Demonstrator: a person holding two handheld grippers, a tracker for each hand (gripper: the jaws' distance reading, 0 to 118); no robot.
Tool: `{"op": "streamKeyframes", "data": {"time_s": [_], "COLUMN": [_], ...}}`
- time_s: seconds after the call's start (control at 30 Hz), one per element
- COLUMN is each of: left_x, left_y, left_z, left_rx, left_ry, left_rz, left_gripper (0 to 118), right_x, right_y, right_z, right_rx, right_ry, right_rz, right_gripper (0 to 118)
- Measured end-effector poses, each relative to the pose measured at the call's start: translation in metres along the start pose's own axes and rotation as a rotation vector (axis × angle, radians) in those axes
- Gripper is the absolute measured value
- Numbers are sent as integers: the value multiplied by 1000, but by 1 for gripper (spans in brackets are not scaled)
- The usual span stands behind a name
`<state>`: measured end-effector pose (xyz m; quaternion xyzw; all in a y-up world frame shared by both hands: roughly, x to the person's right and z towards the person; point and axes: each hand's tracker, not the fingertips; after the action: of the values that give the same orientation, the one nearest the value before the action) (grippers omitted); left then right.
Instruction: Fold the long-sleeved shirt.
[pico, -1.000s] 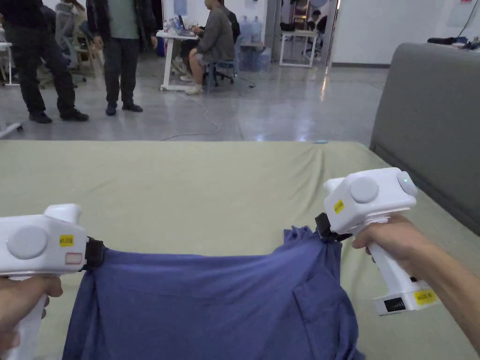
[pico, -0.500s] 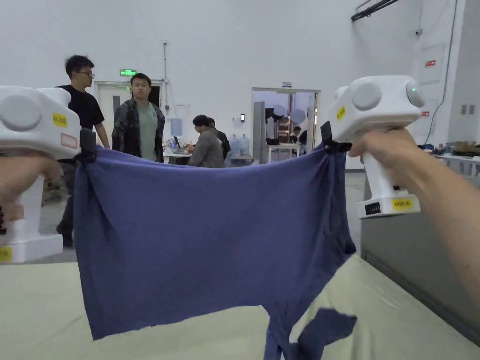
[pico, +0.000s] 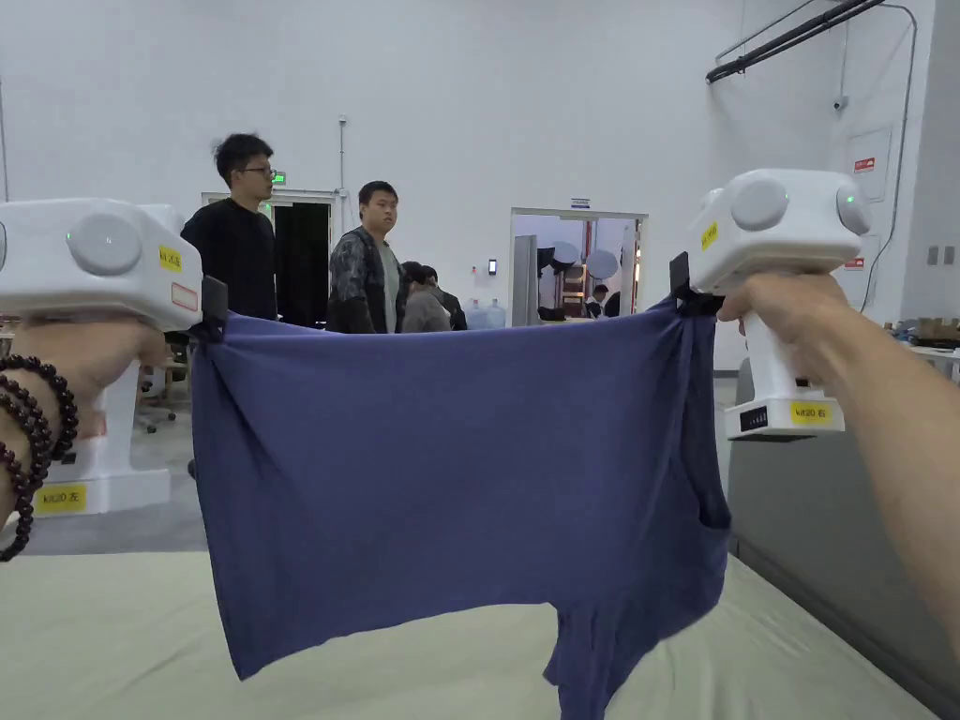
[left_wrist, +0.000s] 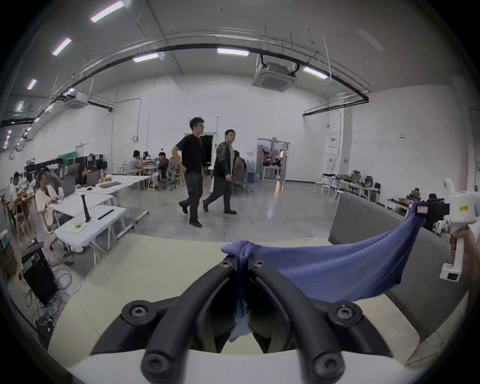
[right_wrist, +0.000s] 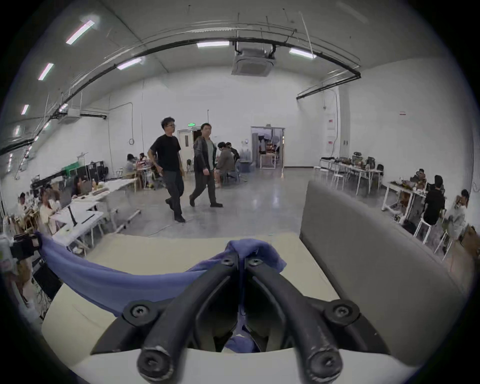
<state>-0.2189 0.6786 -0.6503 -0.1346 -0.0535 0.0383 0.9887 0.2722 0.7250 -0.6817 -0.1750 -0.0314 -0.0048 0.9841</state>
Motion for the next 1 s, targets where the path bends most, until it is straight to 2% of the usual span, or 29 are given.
{"op": "streamKeyframes", "data": {"time_s": [0.13,0.23,0.33,0.47,0.63,0.73,0.93,1.0], "left_x": [-2,-7,-15,-25,-30,-28,-18,-14], "left_y": [-39,-87,-141,-196,-222,-242,-319,-355], "left_z": [-17,-30,-41,-37,9,49,121,143], "left_rx": [-66,-133,-225,-277,-277,-300,-549,-605], "left_ry": [4,3,-3,-23,-53,-82,-81,-58], "left_rz": [-11,-11,11,29,35,21,-62,-80], "left_gripper": [0,0,0,0,0,0,0,0], "right_x": [-2,-2,-4,-1,6,7,18,20], "right_y": [-51,-110,-170,-215,-241,-273,-370,-411], "right_z": [-24,-49,-67,-75,-23,29,113,133], "right_rx": [-76,-185,-278,-324,-302,-291,-472,-558], "right_ry": [5,13,4,26,72,91,147,158], "right_rz": [17,-1,28,19,30,77,187,180], "right_gripper": [0,0,0,0,0,0,0,0]}}
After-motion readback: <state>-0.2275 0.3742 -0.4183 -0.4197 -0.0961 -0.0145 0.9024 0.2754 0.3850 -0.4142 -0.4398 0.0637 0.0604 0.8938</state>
